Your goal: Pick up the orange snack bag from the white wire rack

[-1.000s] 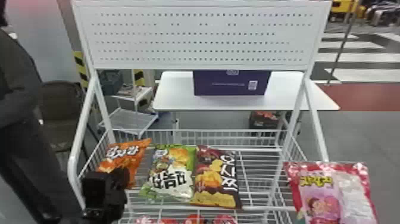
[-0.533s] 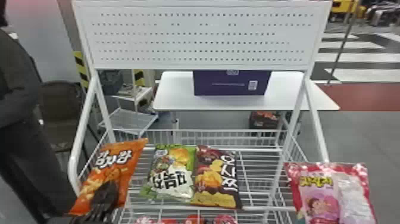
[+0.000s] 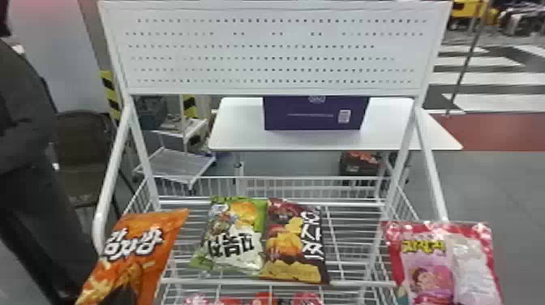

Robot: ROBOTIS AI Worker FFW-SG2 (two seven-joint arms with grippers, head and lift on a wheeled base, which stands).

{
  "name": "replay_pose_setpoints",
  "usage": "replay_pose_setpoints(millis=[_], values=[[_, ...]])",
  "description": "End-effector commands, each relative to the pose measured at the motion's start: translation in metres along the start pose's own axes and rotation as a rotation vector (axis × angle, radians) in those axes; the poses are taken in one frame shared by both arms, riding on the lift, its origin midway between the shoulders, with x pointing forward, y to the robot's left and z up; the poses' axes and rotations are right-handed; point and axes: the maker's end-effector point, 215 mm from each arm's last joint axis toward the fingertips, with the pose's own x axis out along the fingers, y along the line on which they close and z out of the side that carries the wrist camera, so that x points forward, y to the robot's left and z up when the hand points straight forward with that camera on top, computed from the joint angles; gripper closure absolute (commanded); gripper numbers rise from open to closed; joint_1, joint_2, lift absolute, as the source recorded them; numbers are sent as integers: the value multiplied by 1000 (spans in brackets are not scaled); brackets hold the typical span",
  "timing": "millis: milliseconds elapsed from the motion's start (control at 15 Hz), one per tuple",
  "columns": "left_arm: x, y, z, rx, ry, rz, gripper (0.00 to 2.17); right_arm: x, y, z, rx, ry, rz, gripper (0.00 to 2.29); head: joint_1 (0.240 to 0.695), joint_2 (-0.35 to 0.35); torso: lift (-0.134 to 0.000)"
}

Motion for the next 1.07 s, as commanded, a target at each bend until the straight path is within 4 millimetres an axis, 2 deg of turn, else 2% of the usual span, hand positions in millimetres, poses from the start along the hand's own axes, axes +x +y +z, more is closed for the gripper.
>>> replay_pose_setpoints(millis=[0, 1000], values=[[-2, -1, -5, 4, 9, -2, 1912, 0, 0, 0, 0, 0, 1, 2250, 499, 0, 0], [-3, 0, 3, -9, -16, 1, 1912, -1, -1, 0, -2, 3, 0, 2250, 499, 0, 0]])
